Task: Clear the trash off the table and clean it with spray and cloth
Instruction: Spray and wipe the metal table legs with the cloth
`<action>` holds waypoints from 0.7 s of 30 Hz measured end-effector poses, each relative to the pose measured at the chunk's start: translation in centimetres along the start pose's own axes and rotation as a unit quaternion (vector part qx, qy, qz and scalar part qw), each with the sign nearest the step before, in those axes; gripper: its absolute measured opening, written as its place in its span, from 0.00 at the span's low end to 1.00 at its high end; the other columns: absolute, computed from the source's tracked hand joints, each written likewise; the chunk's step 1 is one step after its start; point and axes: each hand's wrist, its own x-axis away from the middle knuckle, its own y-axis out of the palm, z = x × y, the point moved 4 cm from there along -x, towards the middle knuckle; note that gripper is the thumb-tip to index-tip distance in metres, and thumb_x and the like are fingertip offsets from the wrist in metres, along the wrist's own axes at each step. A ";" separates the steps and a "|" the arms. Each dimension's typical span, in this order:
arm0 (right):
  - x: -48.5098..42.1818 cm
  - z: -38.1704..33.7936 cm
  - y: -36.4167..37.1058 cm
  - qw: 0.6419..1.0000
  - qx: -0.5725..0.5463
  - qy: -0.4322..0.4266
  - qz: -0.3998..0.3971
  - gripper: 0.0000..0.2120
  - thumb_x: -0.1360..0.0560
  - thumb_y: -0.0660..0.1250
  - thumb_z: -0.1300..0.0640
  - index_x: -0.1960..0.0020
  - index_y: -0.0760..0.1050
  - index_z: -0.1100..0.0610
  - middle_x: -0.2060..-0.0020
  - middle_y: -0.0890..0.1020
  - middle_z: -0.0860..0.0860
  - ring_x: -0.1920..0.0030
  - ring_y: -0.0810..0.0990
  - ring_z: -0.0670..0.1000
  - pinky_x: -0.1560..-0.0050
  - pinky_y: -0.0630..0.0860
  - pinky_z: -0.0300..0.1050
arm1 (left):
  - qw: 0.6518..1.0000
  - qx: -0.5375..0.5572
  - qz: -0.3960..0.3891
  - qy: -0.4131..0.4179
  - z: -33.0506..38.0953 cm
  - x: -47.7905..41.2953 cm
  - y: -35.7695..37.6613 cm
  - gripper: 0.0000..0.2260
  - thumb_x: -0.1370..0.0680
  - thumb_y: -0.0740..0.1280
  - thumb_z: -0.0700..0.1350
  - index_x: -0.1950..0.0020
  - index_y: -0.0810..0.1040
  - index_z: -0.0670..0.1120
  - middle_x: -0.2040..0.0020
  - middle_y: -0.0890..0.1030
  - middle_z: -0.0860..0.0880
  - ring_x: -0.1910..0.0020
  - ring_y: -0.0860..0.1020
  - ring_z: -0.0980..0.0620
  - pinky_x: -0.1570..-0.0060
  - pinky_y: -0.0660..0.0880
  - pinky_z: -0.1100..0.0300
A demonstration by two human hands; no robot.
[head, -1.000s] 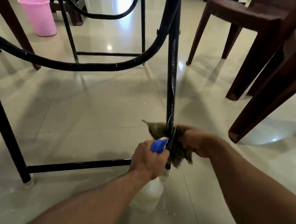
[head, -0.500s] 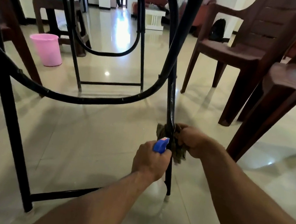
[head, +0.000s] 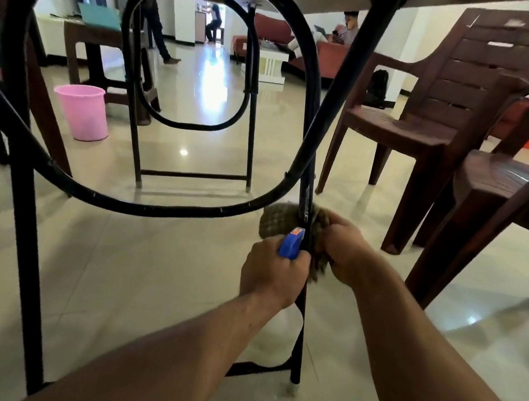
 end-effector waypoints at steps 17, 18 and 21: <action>1.9 0.4 4.3 0.743 0.516 -0.400 0.148 0.16 0.26 0.70 0.46 0.39 0.79 0.45 0.35 0.70 0.51 0.34 0.67 0.54 0.35 0.71 0.54 | 0.999 -0.013 0.030 0.002 -3.7 -1.5 -4.3 0.07 0.24 0.70 0.44 0.62 0.77 0.48 0.68 0.78 0.49 0.68 0.76 0.49 0.63 0.79 0.51; 1.9 0.9 4.5 0.723 0.554 -0.387 0.145 0.16 0.26 0.70 0.45 0.38 0.79 0.42 0.35 0.71 0.50 0.34 0.67 0.55 0.33 0.68 0.57 | 0.999 -0.023 0.032 -0.002 -4.4 -1.3 -4.6 0.07 0.24 0.70 0.43 0.62 0.76 0.49 0.69 0.77 0.49 0.69 0.75 0.49 0.63 0.79 0.51; 1.7 -1.2 4.7 0.744 0.496 -0.394 0.213 0.16 0.27 0.73 0.48 0.40 0.80 0.46 0.33 0.69 0.53 0.32 0.64 0.59 0.31 0.64 0.58 | 0.999 -0.041 0.032 0.015 -5.6 -1.4 -5.5 0.09 0.24 0.71 0.42 0.62 0.74 0.49 0.70 0.74 0.49 0.71 0.72 0.51 0.67 0.76 0.55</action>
